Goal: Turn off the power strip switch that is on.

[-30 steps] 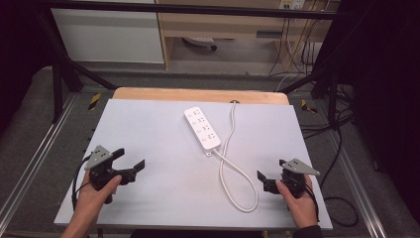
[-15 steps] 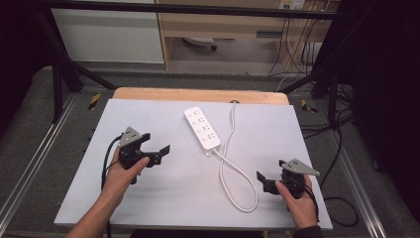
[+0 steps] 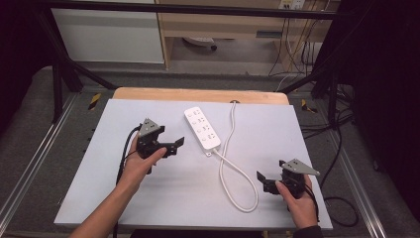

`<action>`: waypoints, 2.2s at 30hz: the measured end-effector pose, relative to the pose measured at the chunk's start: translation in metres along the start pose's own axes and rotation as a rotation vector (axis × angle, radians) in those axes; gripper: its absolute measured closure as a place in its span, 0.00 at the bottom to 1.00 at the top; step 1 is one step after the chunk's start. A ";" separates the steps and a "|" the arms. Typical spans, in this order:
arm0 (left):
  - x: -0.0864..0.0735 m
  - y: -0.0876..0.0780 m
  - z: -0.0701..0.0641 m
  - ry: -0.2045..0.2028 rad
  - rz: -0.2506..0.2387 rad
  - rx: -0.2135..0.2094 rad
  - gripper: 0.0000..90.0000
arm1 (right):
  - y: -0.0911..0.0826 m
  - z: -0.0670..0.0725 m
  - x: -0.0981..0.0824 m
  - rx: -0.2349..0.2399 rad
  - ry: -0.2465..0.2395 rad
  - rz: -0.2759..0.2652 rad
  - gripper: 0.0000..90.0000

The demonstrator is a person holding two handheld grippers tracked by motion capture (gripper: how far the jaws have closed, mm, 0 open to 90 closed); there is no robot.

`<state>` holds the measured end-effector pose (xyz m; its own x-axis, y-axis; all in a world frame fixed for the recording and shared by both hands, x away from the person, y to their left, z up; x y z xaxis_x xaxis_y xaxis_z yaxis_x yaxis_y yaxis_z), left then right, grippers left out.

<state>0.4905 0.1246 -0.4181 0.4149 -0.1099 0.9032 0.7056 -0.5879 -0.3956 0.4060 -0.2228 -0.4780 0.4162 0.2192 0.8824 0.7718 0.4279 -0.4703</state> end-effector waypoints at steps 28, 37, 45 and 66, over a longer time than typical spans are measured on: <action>0.006 0.053 -0.005 0.013 0.028 0.030 0.10 | -0.002 0.002 0.001 0.005 0.004 -0.006 0.03; 0.003 0.065 0.000 0.006 0.035 0.047 0.11 | -0.003 0.001 0.000 0.008 0.008 -0.005 0.03; 0.004 0.071 0.003 -0.008 0.035 0.059 0.14 | -0.002 0.002 0.001 0.010 0.006 -0.006 0.03; 0.002 0.079 0.011 -0.008 0.035 0.102 0.48 | -0.002 0.001 0.001 0.013 0.013 -0.008 0.03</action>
<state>0.5531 0.0865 -0.4490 0.4445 -0.1218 0.8874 0.7451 -0.4995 -0.4418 0.4047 -0.2224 -0.4765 0.4163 0.2047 0.8859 0.7688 0.4410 -0.4631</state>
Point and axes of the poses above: each handheld gripper's, and its own axes: y roughly forward along the jaws, x roughly out of its top, z roughly to its left, the point moved 8 cm from there along y, roughly forward along the jaws, and after that the axes turned 4 degrees about -y, right-handed, at the moved point
